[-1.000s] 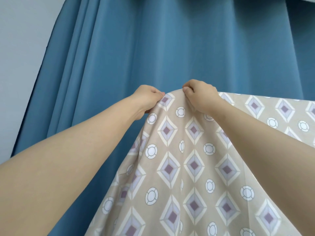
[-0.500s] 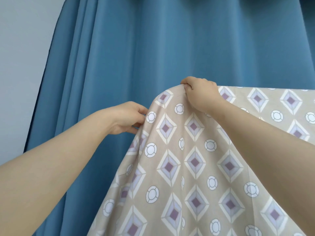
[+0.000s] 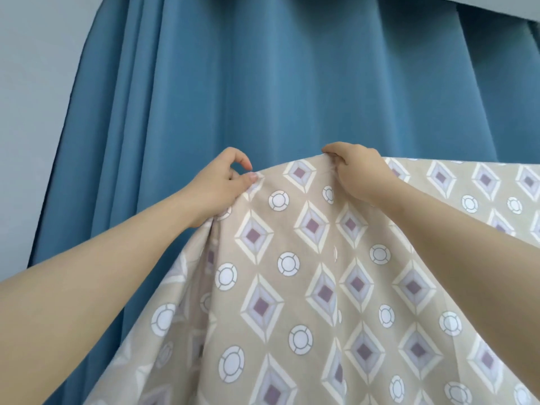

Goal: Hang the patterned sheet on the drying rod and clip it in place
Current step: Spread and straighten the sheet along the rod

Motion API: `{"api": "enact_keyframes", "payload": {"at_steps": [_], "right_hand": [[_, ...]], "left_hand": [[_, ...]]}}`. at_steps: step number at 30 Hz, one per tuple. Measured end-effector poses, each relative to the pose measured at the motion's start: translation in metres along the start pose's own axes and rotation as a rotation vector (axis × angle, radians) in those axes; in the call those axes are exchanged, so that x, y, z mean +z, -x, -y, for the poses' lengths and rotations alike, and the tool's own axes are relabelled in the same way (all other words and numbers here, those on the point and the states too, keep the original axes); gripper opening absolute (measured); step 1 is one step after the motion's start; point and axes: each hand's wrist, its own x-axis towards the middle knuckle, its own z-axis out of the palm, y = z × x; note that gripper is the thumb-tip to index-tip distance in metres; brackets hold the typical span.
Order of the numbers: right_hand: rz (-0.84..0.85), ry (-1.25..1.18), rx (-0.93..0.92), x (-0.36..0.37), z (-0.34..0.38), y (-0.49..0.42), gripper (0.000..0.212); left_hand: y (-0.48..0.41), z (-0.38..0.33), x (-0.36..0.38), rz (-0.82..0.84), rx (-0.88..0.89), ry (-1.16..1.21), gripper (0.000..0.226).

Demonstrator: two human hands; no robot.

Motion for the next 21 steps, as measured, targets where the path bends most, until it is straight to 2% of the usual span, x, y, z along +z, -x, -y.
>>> {"api": "enact_keyframes", "payload": {"at_steps": [4, 6, 13, 21], "right_hand": [[-0.001, 0.013, -0.011, -0.001, 0.004, -0.001, 0.046], [-0.01, 0.017, -0.026, -0.001, 0.004, -0.002, 0.047], [-0.126, -0.03, -0.023, 0.0, -0.01, 0.002, 0.043], [-0.129, -0.061, -0.011, -0.019, -0.023, -0.011, 0.042]], "left_hand": [[0.002, 0.0, -0.012, 0.073, 0.051, -0.047, 0.01], [-0.002, -0.001, -0.014, 0.032, 0.048, -0.082, 0.006], [-0.012, -0.016, -0.001, -0.086, 0.074, -0.148, 0.02], [-0.021, -0.036, 0.012, -0.166, 0.063, -0.227, 0.018]]}}
